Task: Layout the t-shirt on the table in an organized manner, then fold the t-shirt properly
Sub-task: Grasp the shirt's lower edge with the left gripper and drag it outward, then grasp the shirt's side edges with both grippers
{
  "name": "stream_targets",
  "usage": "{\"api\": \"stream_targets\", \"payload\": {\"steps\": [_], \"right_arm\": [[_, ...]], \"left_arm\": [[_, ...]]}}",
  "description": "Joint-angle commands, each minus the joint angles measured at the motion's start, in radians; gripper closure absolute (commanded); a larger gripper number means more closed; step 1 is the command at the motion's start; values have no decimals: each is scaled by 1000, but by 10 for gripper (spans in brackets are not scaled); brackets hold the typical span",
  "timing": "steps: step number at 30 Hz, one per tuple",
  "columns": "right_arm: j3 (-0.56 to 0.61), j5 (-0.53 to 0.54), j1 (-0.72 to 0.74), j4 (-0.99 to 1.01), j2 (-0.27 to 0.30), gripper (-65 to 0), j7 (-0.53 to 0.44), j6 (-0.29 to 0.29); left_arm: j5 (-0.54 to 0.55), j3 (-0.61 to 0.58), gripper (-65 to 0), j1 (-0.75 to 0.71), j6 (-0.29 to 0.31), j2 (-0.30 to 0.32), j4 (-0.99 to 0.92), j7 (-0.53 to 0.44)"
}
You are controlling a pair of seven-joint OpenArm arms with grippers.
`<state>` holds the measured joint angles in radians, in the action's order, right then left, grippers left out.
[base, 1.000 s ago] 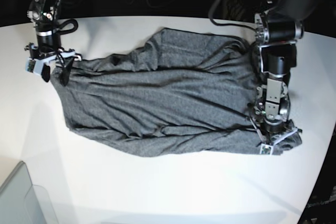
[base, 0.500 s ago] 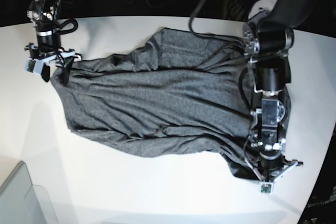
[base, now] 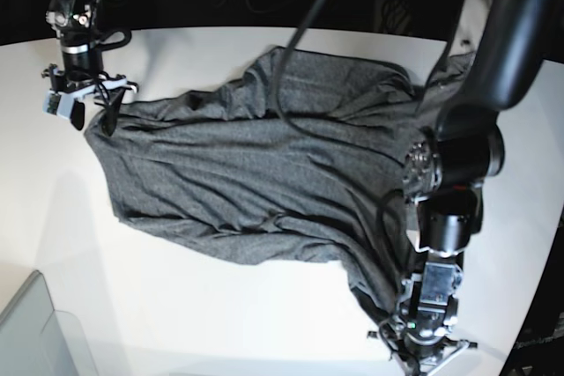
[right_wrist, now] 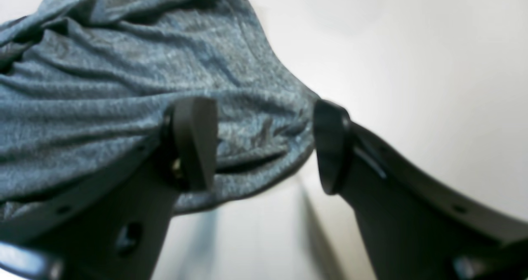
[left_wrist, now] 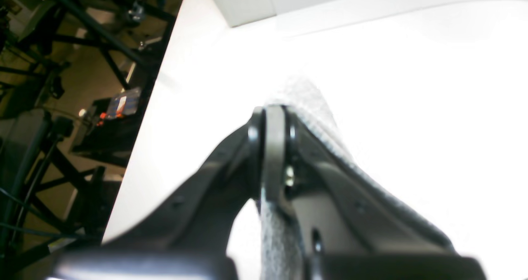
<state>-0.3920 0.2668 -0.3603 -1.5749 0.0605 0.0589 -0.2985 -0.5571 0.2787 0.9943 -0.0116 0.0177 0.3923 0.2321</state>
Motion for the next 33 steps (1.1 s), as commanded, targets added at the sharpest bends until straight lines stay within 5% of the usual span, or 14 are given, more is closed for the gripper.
{"api": "stream_targets", "payload": {"steps": [1, 8, 10, 13, 20, 26, 33], "right_arm": [[-5, 6, 2, -20, 8, -373, -29, -6], [0, 6, 2, -20, 6, -373, -29, -6], [0, 6, 2, -20, 6, -373, -29, -6], [0, 6, 8, -20, 5, -373, -29, -6], [0, 9, 13, -23, 5, -373, -34, -6], [-2, 9, 24, -94, 3, -373, -34, -6], [57, 9, 22, -180, 3, -376, -31, -6]], "left_arm": [[-7, -3, -41, 48, -14, 1, 4, -26], [1, 0, -528, 11, -8, -5, -28, -24], [4, 6, -610, -24, -8, -5, 30, -17], [4, 6, -597, -107, -4, -5, 153, -13], [39, 6, -374, -389, -3, -12, 523, 118], [220, -2, -358, -564, -3, 1, 570, 134], [243, 4, -358, -662, -4, 26, 554, 128]]}}
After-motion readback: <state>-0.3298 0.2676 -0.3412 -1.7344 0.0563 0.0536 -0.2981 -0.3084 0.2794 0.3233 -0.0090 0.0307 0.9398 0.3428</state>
